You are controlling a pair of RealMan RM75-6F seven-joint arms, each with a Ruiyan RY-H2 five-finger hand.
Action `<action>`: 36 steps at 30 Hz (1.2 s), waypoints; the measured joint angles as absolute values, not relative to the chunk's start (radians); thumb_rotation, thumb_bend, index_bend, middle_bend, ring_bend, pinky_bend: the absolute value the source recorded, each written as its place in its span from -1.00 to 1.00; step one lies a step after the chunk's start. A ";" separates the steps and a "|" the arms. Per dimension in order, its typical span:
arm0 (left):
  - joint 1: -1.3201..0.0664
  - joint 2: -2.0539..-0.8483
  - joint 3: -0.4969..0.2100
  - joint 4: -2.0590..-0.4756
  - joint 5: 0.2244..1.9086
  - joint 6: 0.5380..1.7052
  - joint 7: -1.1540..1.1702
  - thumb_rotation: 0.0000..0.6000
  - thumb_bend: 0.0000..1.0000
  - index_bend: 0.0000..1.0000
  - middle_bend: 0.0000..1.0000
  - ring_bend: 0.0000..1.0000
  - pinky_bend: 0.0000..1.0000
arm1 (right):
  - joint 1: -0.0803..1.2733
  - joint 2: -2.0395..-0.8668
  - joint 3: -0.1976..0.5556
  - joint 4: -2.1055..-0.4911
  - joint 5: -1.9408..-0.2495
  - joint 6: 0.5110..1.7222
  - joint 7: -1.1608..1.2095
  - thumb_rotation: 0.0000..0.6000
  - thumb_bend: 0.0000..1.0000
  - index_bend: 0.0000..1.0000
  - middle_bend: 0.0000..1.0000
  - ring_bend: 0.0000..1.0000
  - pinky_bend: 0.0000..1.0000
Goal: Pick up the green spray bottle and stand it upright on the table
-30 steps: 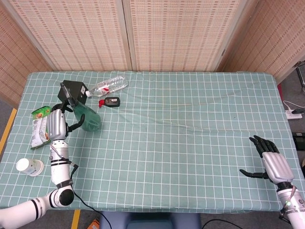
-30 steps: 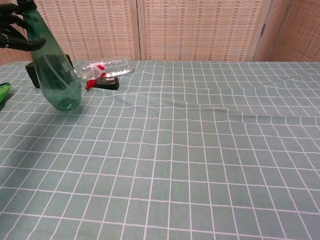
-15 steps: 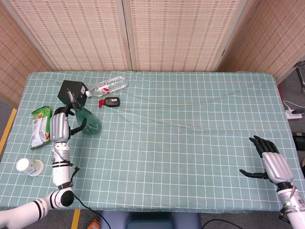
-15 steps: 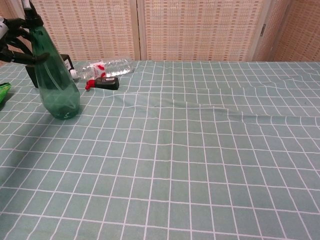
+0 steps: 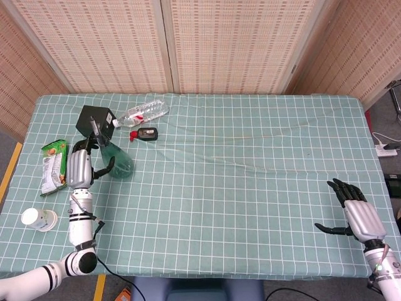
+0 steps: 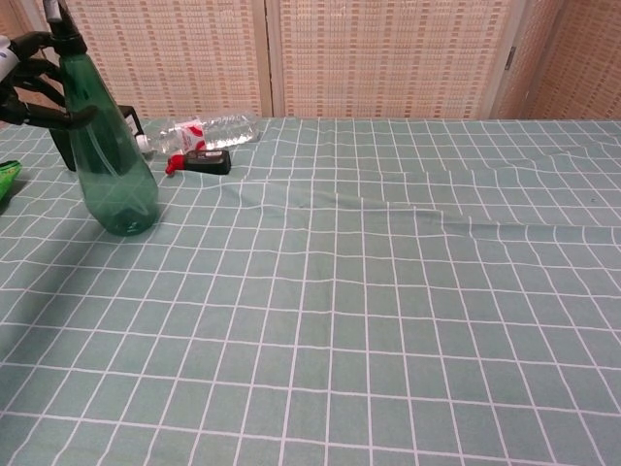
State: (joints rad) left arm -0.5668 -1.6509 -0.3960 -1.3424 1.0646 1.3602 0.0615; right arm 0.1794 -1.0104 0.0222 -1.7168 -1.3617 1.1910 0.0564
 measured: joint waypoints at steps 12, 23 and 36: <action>-0.544 -1.613 -0.402 -1.387 1.059 1.345 0.060 1.00 -0.52 -0.95 -0.56 -0.56 -0.75 | 0.181 -1.008 0.020 -1.715 -1.369 1.188 0.064 1.00 -1.00 -1.00 -1.00 -1.00 -1.00; -0.495 -1.552 -0.393 -1.402 1.042 1.347 0.066 1.00 -0.54 -1.00 -0.62 -0.62 -0.75 | 0.184 -1.005 0.015 -1.715 -1.392 1.187 0.071 1.00 -1.00 -1.00 -1.00 -1.00 -1.00; -0.365 -1.283 -0.294 -1.536 1.107 1.363 0.120 1.00 -0.46 -0.52 -0.58 -0.68 -0.42 | 0.196 -1.003 0.008 -1.721 -1.418 1.178 0.064 1.00 -1.00 -1.00 -1.00 -1.00 -1.00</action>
